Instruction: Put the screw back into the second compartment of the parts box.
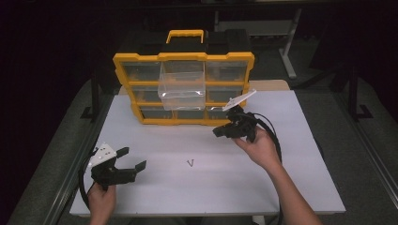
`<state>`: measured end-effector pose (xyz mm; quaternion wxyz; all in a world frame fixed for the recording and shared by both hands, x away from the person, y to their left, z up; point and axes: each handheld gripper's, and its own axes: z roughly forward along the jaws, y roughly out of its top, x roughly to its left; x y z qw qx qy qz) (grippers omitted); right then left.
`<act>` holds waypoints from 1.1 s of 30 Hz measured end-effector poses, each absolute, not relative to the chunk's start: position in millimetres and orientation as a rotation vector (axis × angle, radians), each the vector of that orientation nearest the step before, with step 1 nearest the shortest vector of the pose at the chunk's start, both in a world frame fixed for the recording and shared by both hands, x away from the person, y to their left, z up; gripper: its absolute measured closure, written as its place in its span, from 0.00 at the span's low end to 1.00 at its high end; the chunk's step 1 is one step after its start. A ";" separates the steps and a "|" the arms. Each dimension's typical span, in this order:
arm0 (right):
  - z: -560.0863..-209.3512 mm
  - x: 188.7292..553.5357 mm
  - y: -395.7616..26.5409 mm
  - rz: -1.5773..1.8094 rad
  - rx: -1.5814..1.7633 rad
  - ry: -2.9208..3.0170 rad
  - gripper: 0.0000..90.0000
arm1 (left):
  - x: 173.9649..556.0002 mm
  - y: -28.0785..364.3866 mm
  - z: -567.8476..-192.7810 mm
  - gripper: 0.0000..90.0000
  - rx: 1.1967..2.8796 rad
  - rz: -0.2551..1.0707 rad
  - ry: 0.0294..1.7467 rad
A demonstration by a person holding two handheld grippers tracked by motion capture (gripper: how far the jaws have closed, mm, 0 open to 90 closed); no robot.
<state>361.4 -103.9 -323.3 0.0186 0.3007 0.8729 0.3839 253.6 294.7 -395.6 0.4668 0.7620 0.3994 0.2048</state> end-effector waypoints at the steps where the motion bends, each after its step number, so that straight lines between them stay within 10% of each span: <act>1: -320.3 362.4 -105.7 1.200 0.935 2.708 0.96 | 253.7 294.8 -395.5 0.15 1.871 0.504 0.978; 33: -174.5 392.1 -108.1 1.296 0.743 2.636 0.96 | 253.4 296.6 -395.1 0.15 1.859 0.508 0.978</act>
